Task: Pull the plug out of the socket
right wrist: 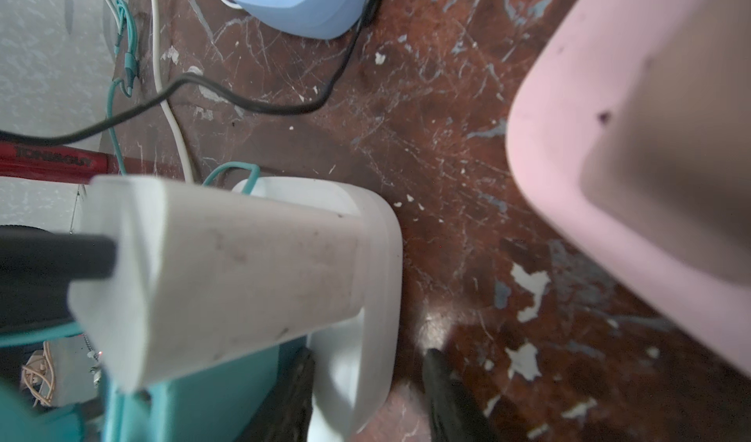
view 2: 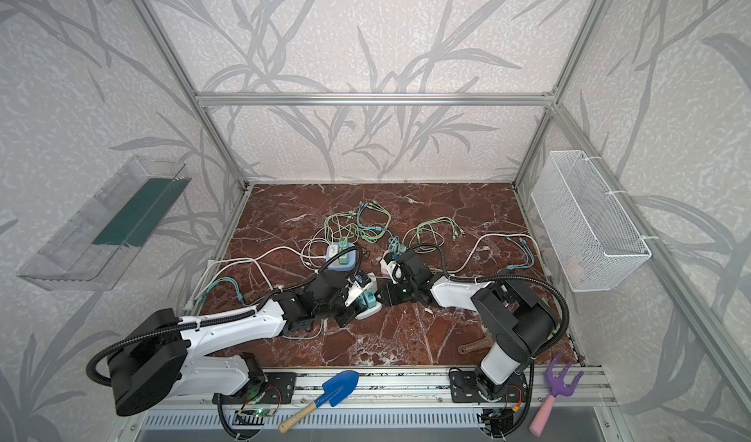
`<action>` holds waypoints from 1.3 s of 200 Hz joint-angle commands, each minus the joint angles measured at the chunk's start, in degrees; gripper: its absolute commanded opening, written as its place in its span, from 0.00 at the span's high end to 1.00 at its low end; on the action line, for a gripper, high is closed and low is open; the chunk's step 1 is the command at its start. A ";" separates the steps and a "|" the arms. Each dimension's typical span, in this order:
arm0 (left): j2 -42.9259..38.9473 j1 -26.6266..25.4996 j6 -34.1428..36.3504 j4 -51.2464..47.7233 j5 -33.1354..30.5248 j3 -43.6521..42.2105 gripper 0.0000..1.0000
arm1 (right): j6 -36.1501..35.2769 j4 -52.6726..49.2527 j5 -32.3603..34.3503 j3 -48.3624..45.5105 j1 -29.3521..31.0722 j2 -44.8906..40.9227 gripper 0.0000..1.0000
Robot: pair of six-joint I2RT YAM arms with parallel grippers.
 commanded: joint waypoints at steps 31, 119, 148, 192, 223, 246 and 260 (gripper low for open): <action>-3.56 1.50 -0.25 2.50 2.23 2.33 0.76 | -3.78 -8.84 5.60 -2.22 0.27 1.33 0.55; -4.20 1.88 1.67 -0.75 0.30 3.13 0.79 | -3.97 -9.84 8.26 -1.97 0.30 2.31 0.56; -3.02 1.63 3.76 -2.80 1.40 4.68 0.79 | -2.91 -10.33 9.09 -1.54 0.32 3.24 0.56; 1.48 1.42 3.46 -1.29 3.42 5.38 0.79 | -2.29 -7.93 4.96 -1.77 0.27 0.80 0.53; 4.09 1.15 3.10 0.33 4.64 5.85 0.79 | -0.50 -5.64 1.71 -1.87 0.27 -1.09 0.51; 5.25 1.13 3.52 0.20 4.87 6.31 0.79 | 0.55 -3.44 0.73 -2.26 0.43 -1.02 0.51; 5.67 1.06 4.01 -0.58 4.63 6.72 0.79 | -0.18 -4.33 1.84 -2.05 0.78 0.33 0.51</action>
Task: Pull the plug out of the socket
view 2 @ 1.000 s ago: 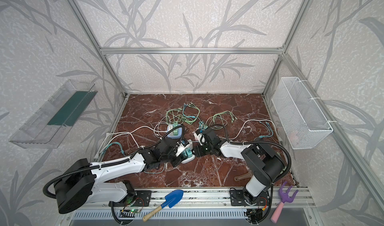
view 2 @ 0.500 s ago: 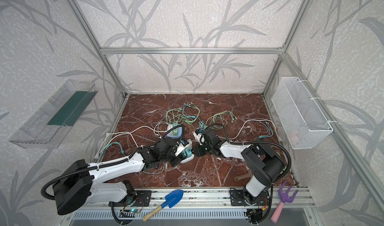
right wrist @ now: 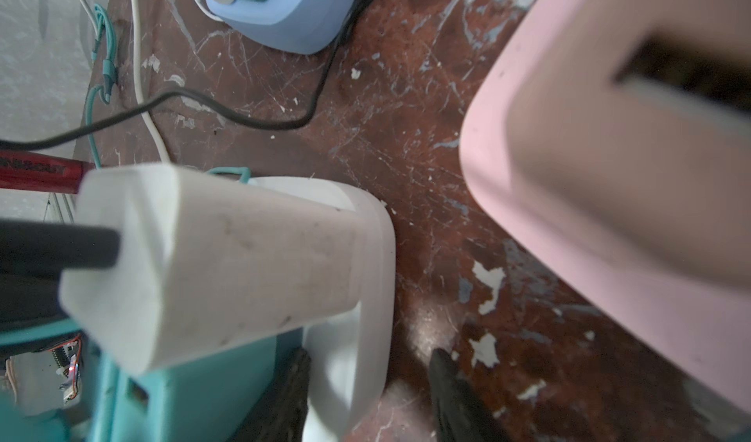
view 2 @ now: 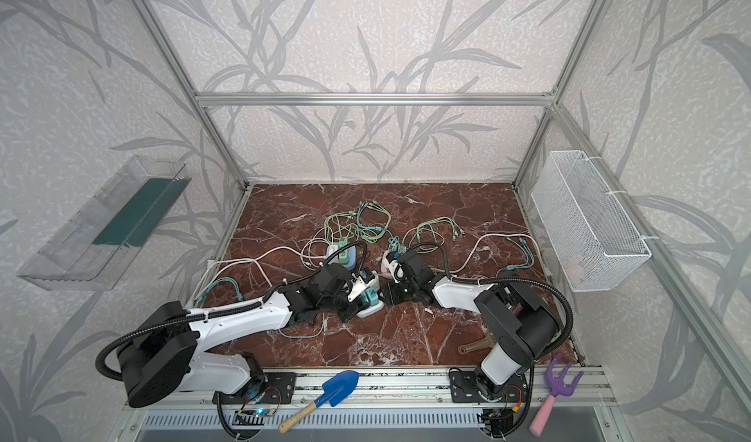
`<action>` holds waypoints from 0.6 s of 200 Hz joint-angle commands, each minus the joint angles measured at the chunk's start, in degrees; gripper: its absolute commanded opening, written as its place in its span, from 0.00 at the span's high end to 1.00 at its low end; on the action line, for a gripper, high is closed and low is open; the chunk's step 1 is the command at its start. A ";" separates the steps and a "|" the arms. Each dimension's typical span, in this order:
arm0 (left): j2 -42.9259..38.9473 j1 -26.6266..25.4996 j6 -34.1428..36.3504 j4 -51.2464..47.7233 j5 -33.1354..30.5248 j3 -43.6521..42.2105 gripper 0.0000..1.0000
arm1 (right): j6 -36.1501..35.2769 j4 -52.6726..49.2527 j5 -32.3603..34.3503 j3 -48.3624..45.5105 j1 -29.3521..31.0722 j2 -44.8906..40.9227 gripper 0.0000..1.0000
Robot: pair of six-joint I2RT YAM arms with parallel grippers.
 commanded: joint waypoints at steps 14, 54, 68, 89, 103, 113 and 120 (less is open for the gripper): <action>1.72 -0.60 2.32 1.34 1.31 2.70 0.79 | -0.65 -4.95 0.74 -1.48 1.34 2.82 0.51; 0.20 -0.86 3.43 1.05 0.22 3.42 0.80 | -2.44 -10.00 6.19 -0.91 2.64 5.03 0.54; -1.30 -0.82 2.26 1.22 0.30 3.28 0.80 | -3.52 -13.22 8.79 -0.41 2.76 5.05 0.55; -3.35 -0.80 1.67 2.56 0.05 2.23 0.80 | -4.19 -14.63 10.79 -0.60 2.74 5.05 0.55; -3.33 -0.77 2.09 1.44 -0.37 2.21 0.80 | -4.19 -14.41 10.92 -0.67 2.75 5.05 0.55; -2.91 -0.77 2.12 0.65 -0.25 2.27 0.80 | -4.13 -14.17 10.92 -0.57 2.74 5.05 0.55; -2.62 -0.77 1.93 0.24 -0.07 2.21 0.80 | -3.97 -14.08 10.88 -0.46 2.79 5.05 0.55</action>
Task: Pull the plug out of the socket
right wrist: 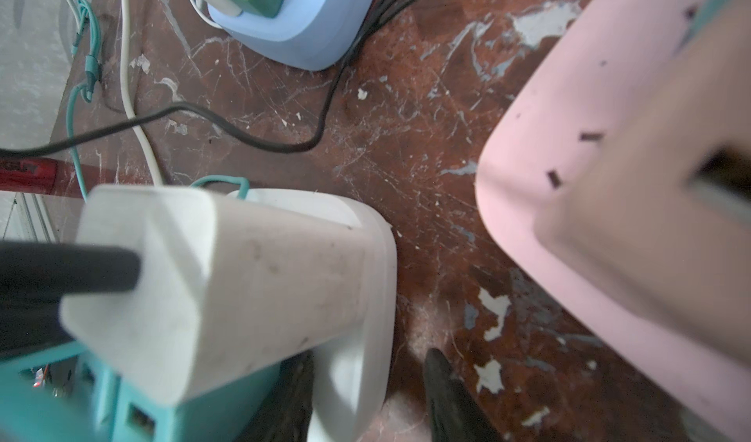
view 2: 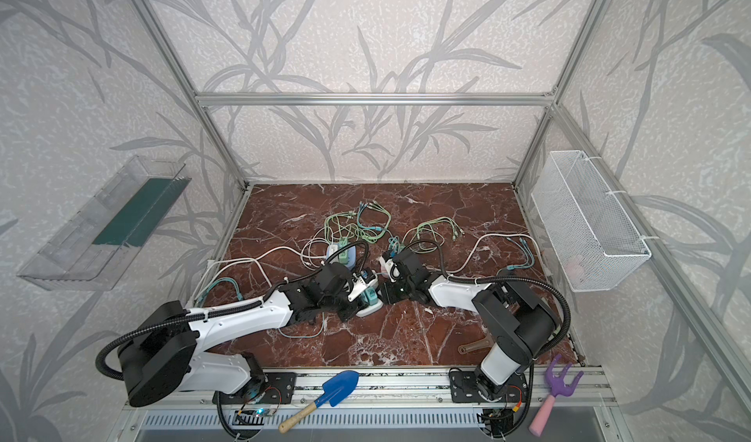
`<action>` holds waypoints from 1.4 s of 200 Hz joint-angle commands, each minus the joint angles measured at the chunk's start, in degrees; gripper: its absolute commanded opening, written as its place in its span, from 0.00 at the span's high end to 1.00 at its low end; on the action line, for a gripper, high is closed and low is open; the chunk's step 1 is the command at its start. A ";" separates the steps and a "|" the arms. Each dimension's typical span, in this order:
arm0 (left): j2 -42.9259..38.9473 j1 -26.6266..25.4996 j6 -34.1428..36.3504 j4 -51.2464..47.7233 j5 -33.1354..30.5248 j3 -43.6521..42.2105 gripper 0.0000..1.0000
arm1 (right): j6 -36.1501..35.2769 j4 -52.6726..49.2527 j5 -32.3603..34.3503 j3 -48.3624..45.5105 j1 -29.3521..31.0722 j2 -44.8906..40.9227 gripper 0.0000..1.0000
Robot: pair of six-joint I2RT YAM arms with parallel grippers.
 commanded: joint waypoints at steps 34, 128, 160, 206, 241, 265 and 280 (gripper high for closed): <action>-1.81 -0.49 1.65 0.67 1.22 1.40 0.81 | -1.58 -12.30 6.54 -1.78 0.84 3.98 0.55; -8.11 -0.51 -0.65 1.62 -1.83 -2.16 0.82 | -1.45 -13.25 7.96 -1.61 0.87 3.98 0.55; -4.50 -0.51 -1.38 1.47 -0.82 -1.35 0.82 | -2.15 -12.77 7.06 -1.65 0.90 3.75 0.55; 2.13 -0.51 0.22 -3.30 -1.31 3.87 0.82 | -3.30 -11.30 6.15 -2.74 1.19 1.02 0.55; 3.13 -0.49 1.57 -3.48 -3.84 5.88 0.83 | -3.48 -11.88 6.71 -2.89 1.37 1.14 0.55; 2.23 0.54 1.15 -3.07 0.08 6.40 0.83 | -3.87 -13.20 8.84 -2.68 1.45 1.82 0.55; 1.62 2.04 0.09 -3.11 3.39 6.34 0.83 | -4.40 -13.41 9.78 -2.93 1.45 1.79 0.55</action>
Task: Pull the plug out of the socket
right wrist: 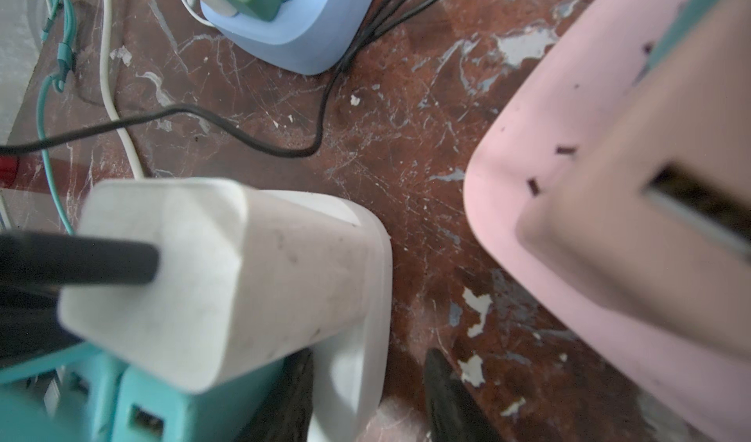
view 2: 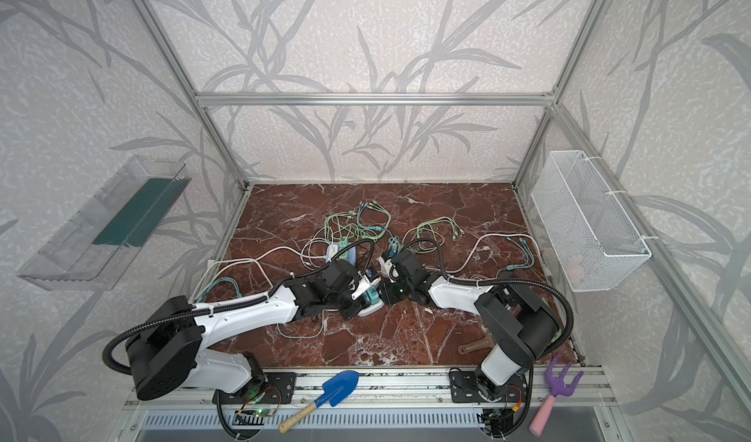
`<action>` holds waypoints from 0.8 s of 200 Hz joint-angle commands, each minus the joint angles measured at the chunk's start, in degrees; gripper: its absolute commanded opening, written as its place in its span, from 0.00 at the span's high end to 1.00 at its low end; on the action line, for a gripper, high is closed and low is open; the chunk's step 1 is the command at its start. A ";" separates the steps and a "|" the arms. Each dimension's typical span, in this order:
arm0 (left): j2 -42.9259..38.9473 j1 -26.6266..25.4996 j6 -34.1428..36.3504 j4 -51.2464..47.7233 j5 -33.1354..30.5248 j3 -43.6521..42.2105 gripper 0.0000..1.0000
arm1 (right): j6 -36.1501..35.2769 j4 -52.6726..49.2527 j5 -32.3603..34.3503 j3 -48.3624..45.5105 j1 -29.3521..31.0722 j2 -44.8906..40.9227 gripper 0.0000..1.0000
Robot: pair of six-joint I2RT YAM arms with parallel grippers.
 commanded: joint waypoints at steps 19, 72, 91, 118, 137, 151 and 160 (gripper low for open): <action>-1.59 2.96 0.19 1.47 4.37 1.60 0.83 | -2.87 -11.66 6.13 -3.78 0.41 2.61 0.55; -1.63 5.44 0.11 1.14 6.82 1.65 0.83 | -3.40 -10.49 6.60 -4.79 0.44 2.25 0.55; -1.63 5.53 1.25 1.86 7.62 1.60 0.83 | -2.77 -11.26 7.60 -4.40 0.39 2.64 0.55; -1.79 5.05 2.26 0.95 8.36 2.71 0.84 | -1.18 -12.37 9.30 -3.65 0.35 3.31 0.55; -2.75 3.17 2.46 1.19 4.31 2.17 0.84 | -0.05 -12.89 10.03 -3.25 0.36 3.56 0.55; -3.66 1.46 2.66 1.16 0.74 1.43 0.84 | 0.37 -13.30 10.30 -2.95 0.34 3.59 0.55; -4.34 0.69 2.66 1.23 -0.79 1.00 0.84 | 0.62 -13.43 10.38 -2.78 0.32 3.66 0.55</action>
